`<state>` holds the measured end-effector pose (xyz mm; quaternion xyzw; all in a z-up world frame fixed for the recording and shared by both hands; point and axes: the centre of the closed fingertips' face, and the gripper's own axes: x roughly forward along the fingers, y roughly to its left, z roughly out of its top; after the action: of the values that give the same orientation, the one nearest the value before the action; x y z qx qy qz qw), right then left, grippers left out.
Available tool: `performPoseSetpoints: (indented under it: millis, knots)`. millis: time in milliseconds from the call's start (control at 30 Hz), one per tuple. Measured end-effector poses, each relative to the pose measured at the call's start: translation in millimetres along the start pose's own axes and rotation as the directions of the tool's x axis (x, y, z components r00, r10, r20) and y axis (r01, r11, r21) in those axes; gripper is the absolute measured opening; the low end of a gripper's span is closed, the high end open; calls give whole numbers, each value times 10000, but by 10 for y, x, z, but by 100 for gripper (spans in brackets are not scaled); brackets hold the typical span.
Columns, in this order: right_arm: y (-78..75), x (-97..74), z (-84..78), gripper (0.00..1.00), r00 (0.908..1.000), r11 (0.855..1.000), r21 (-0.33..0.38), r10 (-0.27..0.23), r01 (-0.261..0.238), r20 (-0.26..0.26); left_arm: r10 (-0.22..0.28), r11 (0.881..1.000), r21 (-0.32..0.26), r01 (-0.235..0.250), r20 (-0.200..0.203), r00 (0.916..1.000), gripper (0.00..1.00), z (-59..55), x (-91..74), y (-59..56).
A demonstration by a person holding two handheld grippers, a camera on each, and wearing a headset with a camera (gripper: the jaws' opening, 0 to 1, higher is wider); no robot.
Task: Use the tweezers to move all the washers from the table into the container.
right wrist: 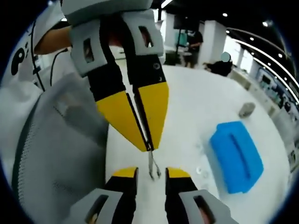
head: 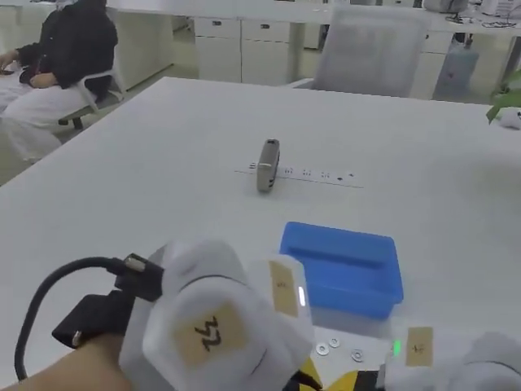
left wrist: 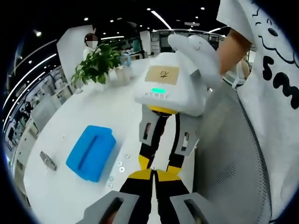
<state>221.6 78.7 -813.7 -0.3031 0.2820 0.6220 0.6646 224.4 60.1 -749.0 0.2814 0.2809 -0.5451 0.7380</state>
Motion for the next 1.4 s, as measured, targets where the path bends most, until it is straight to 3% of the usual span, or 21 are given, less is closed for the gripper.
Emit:
performPoseSetpoints:
  millis: [133,233,433,533,667,733,833,867,900,967,1000,1067,1133,1200,1233,1267,1300,1367,1400]
  knots:
    - [10,88,-28,12,9996,9990,-380,243,-249,-171,-129,9999,70,129,38,9999,0,14,23,-9]
    - [-46,98,-52,7,9998,9976,-687,81,-92,-162,-115,9999,-11,115,158,9998,0,35,45,10]
    - [-58,78,-63,4,9999,9990,-421,121,-125,-93,173,9997,-150,-166,470,9987,0,53,47,33]
    - [-70,70,-68,3,10000,10000,-95,-17,16,-59,582,9923,-1140,-492,767,9953,0,60,56,74]
    - [-132,54,-71,2,9994,9977,594,-335,333,23,1786,9710,-1763,-1615,857,9802,3,-43,22,175]
    - [-167,53,-54,2,9988,9914,1247,-428,394,241,2221,9493,-2486,-1926,966,9702,3,-100,-26,200]
    - [-253,28,-15,2,9970,9830,1753,-634,549,433,3087,9079,-3290,-2596,1063,9452,8,-199,-158,277]
    - [-300,10,17,2,9956,9793,1921,-760,642,548,3546,8830,-3641,-2962,1040,9292,11,-255,-235,320]
    - [-335,-1,36,2,9946,9769,2013,-850,714,594,3806,8648,-3909,-3151,1010,9192,15,-294,-284,342]
    - [-432,-26,103,2,9905,9698,2274,-1093,877,840,4386,8155,-4540,-3591,798,8951,23,-406,-405,390]
    - [-492,-38,146,2,9874,9648,2453,-1222,944,1008,4855,7804,-4869,-3922,767,8709,27,-454,-484,438]
    - [-573,-52,196,2,9831,9587,2656,-1379,1020,1203,5232,7388,-5330,-4124,680,8495,34,-516,-573,466]
    - [-656,-53,239,3,9791,9548,2774,-1496,1068,1380,5792,6910,-5672,-4481,635,8127,42,-568,-668,527]
    - [-760,-39,262,3,9753,9515,2835,-1656,1191,1462,5848,6754,-5742,-4627,349,8104,49,-658,-692,506]
    - [-814,-24,282,3,9727,9496,2887,-1722,1219,1555,5941,6572,-5908,-4680,239,8041,50,-702,-708,501]
    - [-845,-15,294,3,9713,9474,2960,-1753,1219,1610,6022,6479,-6002,-4691,264,7979,53,-716,-716,500]
    - [-884,4,315,3,9698,9454,3039,-1755,1179,1697,6167,6292,-6144,-4760,219,7869,57,-749,-728,501]
    - [-949,45,341,3,9669,9407,3207,-1766,1107,1843,6338,6034,-6238,-4968,-31,7735,67,-819,-738,494]
    - [-972,67,344,3,9660,9403,3217,-1779,1107,1875,6538,5824,-6223,-5230,-237,7563,72,-861,-761,508]
